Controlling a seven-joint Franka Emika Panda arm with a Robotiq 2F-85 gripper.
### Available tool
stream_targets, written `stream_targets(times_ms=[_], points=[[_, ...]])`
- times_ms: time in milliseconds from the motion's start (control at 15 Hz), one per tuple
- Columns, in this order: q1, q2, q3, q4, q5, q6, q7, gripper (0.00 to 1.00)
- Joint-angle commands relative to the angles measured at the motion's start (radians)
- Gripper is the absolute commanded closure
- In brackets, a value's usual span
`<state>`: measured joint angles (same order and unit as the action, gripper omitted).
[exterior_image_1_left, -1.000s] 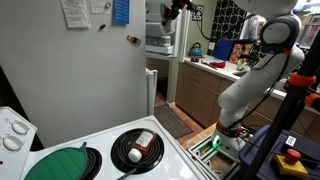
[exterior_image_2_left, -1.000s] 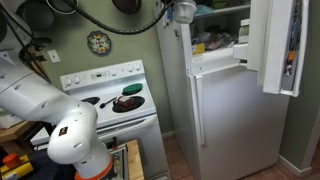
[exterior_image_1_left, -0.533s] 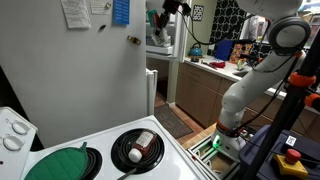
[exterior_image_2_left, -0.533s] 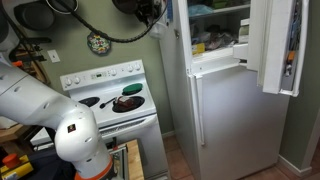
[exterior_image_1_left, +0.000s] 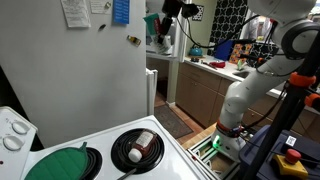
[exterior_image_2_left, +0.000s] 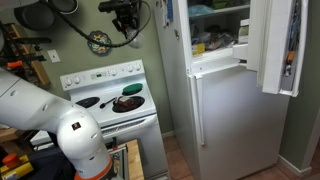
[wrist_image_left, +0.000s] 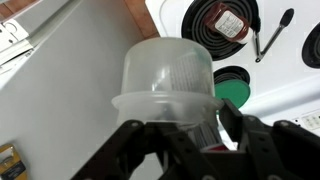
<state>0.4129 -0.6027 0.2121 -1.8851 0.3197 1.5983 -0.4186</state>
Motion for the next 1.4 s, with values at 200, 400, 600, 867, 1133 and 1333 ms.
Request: stream_targets(times_ms=[200,400,600,867,1133,1333], points=[[-0.011,0.007,-0.003,0.005,0.001,-0.003,-0.001,0.74],[0.051,0.054,-0.015,-0.066,0.124,0.081,-0.133,0.74],[0.089,0.098,-0.012,-0.139,0.218,0.179,-0.269,0.74],[0.122,0.166,-0.004,-0.209,0.34,0.242,-0.492,0.74],[0.129,0.223,0.027,-0.236,0.45,0.225,-0.707,0.74],[0.088,0.24,0.065,-0.222,0.455,0.212,-0.703,0.49]])
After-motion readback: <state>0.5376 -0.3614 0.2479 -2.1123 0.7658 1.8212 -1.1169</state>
